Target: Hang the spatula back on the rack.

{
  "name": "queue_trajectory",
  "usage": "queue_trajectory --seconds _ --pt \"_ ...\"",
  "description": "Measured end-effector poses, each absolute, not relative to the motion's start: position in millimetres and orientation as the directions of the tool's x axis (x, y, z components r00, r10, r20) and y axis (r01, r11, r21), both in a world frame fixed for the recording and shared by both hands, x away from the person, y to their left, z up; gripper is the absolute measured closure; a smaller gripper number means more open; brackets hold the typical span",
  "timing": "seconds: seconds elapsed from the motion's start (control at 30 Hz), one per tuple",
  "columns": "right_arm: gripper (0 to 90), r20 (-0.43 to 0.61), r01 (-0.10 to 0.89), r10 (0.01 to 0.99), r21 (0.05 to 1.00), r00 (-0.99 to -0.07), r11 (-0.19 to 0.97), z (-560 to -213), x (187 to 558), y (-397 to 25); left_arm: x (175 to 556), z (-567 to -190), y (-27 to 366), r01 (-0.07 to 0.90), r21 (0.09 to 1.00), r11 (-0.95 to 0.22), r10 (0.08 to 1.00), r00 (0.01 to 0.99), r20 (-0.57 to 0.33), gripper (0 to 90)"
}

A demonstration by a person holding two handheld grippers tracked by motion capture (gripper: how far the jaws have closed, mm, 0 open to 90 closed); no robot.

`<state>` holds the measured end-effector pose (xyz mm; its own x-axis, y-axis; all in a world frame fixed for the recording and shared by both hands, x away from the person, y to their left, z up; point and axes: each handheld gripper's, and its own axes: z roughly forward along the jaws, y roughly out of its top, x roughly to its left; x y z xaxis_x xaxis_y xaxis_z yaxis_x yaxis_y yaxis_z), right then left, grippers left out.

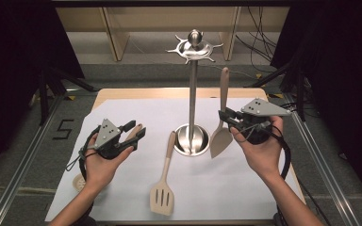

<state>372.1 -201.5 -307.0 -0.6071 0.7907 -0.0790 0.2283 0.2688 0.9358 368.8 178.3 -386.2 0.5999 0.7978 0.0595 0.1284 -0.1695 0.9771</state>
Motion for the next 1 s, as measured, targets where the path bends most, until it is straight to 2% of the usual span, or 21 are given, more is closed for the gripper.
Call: queue_trajectory --seconds 0.1,0.47,0.6,1.0 --pt "78.7 -0.049 0.248 0.787 0.935 -0.614 0.252 -306 372 -199 369 -386 177 0.129 0.976 -0.177 0.797 0.601 0.065 52.6" --pt "78.6 -0.074 0.215 0.775 0.940 -0.627 0.263 -298 377 -194 369 -386 177 0.129 0.976 -0.176 0.796 0.602 0.064 52.6" --pt "78.6 -0.047 0.236 0.774 0.939 -0.632 0.250 -296 378 -190 368 -386 176 0.127 0.976 -0.176 0.796 0.602 0.066 52.6" --pt "78.6 -0.061 0.228 0.765 0.937 -0.641 0.265 -292 385 -187 368 -385 177 0.122 0.977 -0.177 0.794 0.604 0.069 52.5"
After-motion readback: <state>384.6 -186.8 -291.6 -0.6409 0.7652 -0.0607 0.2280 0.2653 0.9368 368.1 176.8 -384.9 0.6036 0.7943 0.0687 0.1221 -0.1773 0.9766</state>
